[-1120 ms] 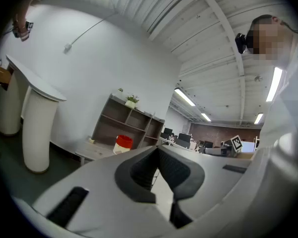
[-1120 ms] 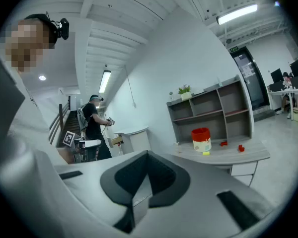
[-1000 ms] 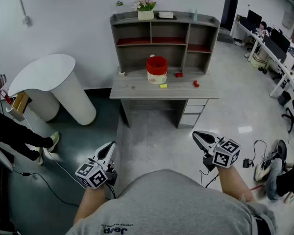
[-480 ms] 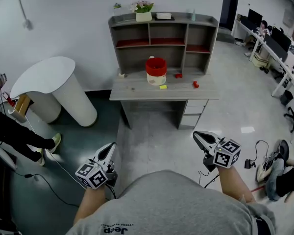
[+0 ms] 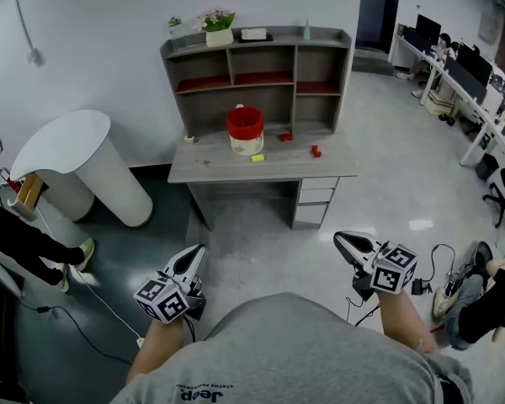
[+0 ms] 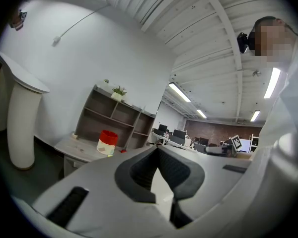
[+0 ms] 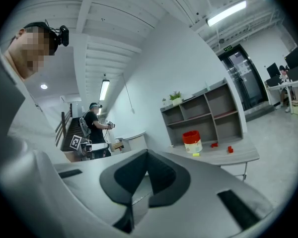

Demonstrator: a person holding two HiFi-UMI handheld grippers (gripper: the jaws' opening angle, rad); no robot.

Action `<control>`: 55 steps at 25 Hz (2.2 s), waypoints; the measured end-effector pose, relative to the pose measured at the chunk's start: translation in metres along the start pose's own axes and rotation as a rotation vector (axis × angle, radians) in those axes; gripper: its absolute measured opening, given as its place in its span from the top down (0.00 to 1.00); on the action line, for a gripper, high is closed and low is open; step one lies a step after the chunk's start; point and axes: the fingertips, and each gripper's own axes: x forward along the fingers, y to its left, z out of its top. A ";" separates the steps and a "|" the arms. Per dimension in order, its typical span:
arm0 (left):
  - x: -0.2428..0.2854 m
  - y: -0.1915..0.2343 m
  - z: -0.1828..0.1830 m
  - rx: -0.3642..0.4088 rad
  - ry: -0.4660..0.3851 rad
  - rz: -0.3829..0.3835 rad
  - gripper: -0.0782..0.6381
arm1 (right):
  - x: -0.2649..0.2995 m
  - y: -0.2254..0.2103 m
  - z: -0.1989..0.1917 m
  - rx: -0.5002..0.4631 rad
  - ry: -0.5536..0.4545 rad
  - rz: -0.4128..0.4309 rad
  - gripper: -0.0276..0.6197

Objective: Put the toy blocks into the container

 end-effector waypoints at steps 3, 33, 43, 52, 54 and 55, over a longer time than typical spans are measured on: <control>0.027 -0.019 -0.009 -0.002 0.019 -0.021 0.87 | -0.019 -0.023 -0.002 0.016 0.001 -0.008 0.94; 0.269 0.299 0.089 -0.043 0.118 -0.278 0.87 | 0.309 -0.199 0.083 0.026 0.020 -0.240 0.94; 0.356 0.326 0.070 -0.054 0.193 -0.337 0.88 | 0.348 -0.306 0.069 0.025 0.106 -0.353 0.93; 0.490 0.288 0.030 -0.043 0.238 -0.325 0.87 | 0.339 -0.456 0.045 0.015 0.187 -0.333 0.93; 0.518 0.280 0.013 -0.042 0.257 -0.311 0.87 | 0.335 -0.493 0.028 0.006 0.229 -0.347 0.93; 0.530 0.276 0.005 -0.038 0.274 -0.305 0.87 | 0.334 -0.509 0.018 0.010 0.254 -0.353 0.93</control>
